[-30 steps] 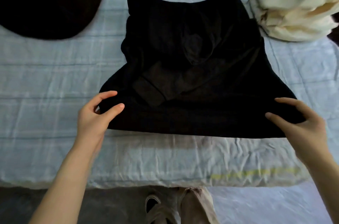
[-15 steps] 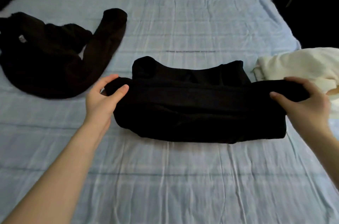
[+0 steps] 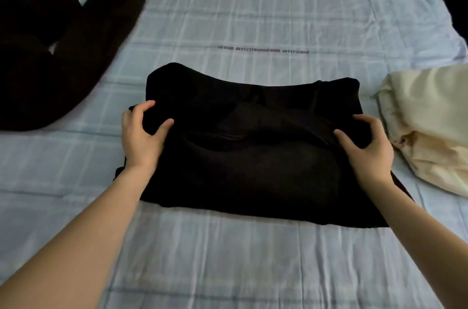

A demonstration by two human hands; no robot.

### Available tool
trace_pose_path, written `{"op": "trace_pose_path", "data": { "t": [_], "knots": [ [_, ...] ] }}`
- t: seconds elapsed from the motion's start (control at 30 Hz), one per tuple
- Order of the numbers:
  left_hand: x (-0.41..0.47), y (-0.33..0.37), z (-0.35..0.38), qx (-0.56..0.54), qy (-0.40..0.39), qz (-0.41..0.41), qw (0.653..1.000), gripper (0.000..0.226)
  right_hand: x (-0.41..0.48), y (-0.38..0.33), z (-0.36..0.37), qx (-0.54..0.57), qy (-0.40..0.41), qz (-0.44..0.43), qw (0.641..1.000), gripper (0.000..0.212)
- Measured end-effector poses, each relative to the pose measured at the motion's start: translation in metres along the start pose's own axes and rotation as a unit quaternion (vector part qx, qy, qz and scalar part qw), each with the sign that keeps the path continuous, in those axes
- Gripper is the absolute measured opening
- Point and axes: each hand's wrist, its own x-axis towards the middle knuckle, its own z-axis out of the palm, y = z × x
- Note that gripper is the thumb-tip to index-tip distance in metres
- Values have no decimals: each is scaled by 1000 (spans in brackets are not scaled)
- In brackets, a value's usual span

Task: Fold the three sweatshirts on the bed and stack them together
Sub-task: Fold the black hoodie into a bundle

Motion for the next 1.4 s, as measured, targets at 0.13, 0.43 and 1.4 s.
{"op": "trace_pose_path", "data": {
  "t": [0.13, 0.43, 1.4],
  "knots": [
    [-1, 15, -7, -15, -26, -34, 999, 48, -1, -17, -9, -16, -21, 28, 999, 54],
    [-36, 75, -78, 308, 14, 171, 936, 53, -32, -104, -63, -386, -41, -13, 922, 76],
    [90, 86, -19, 276, -164, 283, 904, 44, 40, -110, 30, -208, -20, -242, 948, 24]
  ]
}}
